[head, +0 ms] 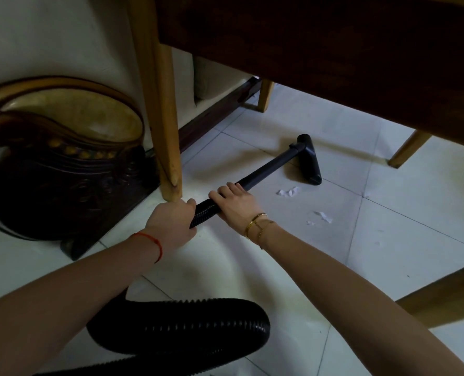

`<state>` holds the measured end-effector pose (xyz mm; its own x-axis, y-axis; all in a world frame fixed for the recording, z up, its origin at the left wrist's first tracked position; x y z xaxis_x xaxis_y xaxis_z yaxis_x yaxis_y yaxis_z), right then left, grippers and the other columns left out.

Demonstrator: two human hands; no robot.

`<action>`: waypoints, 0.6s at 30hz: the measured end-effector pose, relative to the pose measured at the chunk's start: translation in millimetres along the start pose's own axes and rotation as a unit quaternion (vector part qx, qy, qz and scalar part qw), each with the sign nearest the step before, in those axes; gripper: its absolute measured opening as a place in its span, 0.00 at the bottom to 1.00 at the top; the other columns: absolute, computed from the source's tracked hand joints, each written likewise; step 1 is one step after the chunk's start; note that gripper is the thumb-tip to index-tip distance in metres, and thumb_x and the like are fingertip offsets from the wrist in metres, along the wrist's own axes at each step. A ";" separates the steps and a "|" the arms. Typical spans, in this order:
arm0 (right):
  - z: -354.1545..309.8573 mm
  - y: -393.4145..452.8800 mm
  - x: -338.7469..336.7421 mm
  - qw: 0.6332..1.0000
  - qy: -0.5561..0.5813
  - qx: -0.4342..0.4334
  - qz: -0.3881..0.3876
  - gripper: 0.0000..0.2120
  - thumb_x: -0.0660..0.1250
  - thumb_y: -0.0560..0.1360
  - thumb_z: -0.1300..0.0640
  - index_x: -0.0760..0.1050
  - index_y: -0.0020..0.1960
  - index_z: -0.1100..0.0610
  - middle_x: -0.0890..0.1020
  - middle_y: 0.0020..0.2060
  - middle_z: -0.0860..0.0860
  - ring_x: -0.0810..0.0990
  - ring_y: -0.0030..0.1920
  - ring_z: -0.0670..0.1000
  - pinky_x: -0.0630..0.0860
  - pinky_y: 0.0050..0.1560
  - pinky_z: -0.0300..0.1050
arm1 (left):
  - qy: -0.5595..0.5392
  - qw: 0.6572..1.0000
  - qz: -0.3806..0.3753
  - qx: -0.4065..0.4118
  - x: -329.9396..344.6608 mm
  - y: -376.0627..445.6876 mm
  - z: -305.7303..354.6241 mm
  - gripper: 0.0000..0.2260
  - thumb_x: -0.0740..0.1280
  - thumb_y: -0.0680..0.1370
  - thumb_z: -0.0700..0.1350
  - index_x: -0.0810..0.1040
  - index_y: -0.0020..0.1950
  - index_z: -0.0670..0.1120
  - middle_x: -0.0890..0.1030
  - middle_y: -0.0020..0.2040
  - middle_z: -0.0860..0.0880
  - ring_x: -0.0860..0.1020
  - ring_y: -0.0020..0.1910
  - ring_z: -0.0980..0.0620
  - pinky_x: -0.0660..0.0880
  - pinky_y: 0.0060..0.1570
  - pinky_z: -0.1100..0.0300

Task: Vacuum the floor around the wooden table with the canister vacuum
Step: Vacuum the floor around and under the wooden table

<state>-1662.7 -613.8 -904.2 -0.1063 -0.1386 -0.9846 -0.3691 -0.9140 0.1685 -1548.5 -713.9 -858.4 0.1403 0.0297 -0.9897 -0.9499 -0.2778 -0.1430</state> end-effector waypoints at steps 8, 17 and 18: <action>-6.2 7.8 7.3 0.999 -0.038 0.019 0.017 0.22 0.76 0.65 0.56 0.71 0.55 0.56 0.79 0.43 0.56 0.78 0.43 0.59 0.79 0.50 0.52 | 0.018 1.000 -0.001 0.003 -3.5 3.4 -8.3 0.13 0.64 0.77 0.48 0.69 0.58 0.45 0.73 0.42 0.49 0.80 0.43 0.47 0.72 0.37 0.58; 50.3 -22.3 14.3 0.997 -0.040 0.058 0.019 0.18 0.74 0.68 0.57 0.73 0.55 0.57 0.80 0.45 0.57 0.80 0.47 0.62 0.79 0.51 0.56 | 0.044 0.998 0.010 0.047 2.9 41.0 45.4 0.11 0.62 0.77 0.45 0.69 0.57 0.43 0.78 0.49 0.45 0.79 0.46 0.45 0.67 0.36 0.58; 58.0 -27.3 14.0 0.997 -0.038 0.062 0.021 0.18 0.74 0.68 0.57 0.73 0.55 0.58 0.79 0.45 0.57 0.79 0.47 0.62 0.79 0.51 0.55 | 0.046 0.997 0.012 0.053 3.8 45.2 53.2 0.11 0.62 0.77 0.45 0.69 0.57 0.43 0.78 0.49 0.45 0.80 0.46 0.45 0.67 0.36 0.57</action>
<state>-1707.7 -568.7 -920.0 -0.1920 -0.1422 -0.9710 -0.4741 -0.8529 0.2186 -1605.8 -675.2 -869.3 0.1386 -0.0659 -0.9882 -0.9767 -0.1742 -0.1254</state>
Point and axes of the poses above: each hand's wrist, its own y-axis towards the middle knuckle, its own x-axis out of the palm, z = x × y, the point moved 3 cm from there along y, towards the middle knuckle
